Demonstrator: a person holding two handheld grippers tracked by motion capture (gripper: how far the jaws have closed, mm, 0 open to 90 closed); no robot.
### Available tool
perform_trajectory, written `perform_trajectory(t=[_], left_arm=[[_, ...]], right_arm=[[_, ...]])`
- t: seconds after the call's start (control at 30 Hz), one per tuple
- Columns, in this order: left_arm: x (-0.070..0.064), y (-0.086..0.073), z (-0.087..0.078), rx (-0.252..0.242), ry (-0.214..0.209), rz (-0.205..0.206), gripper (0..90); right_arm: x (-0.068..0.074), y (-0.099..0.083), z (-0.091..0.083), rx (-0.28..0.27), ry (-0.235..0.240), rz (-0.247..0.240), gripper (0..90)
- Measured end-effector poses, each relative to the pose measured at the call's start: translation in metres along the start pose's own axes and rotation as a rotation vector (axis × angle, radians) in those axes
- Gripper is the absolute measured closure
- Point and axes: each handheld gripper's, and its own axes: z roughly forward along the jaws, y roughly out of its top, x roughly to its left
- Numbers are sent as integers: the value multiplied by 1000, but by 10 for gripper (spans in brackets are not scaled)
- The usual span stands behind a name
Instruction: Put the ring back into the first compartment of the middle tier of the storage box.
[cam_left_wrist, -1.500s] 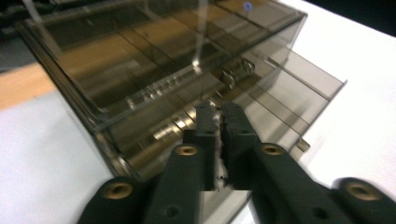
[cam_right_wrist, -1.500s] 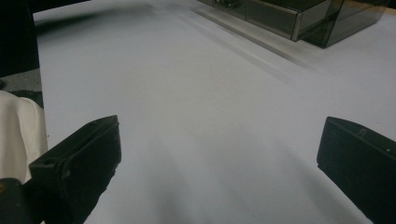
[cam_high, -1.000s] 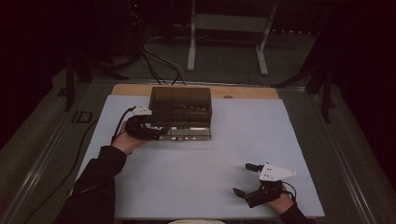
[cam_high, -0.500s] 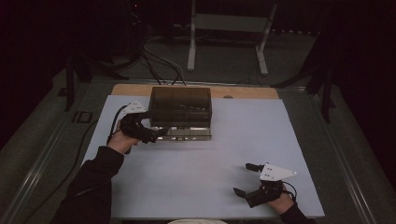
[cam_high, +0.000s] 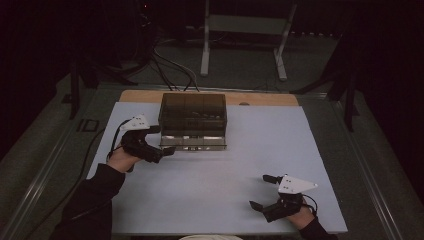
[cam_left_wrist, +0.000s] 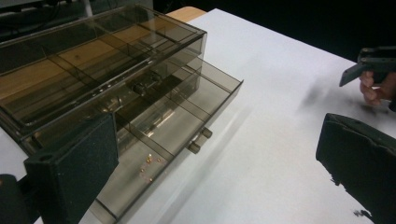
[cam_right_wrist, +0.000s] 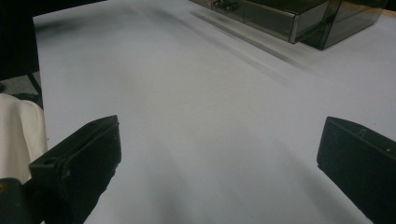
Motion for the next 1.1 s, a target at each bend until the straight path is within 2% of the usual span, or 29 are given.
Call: perform_trajectory(t=[0.23, 0.53, 0.9, 1.1], left_arm=[[-6, -11, -11, -15, -8, 19, 9], [-15, -27, -18, -3, -24, 48, 9], [-24, -52, -14, 9, -77, 54, 9], [-28, -67, -11, 29, -89, 66, 9]], right_arm=[[0, 0, 0, 0, -2, -1, 0], [0, 0, 0, 1, -1, -1, 0], [0, 0, 1, 2, 0, -2, 0], [0, 0, 1, 2, 0, -1, 0]])
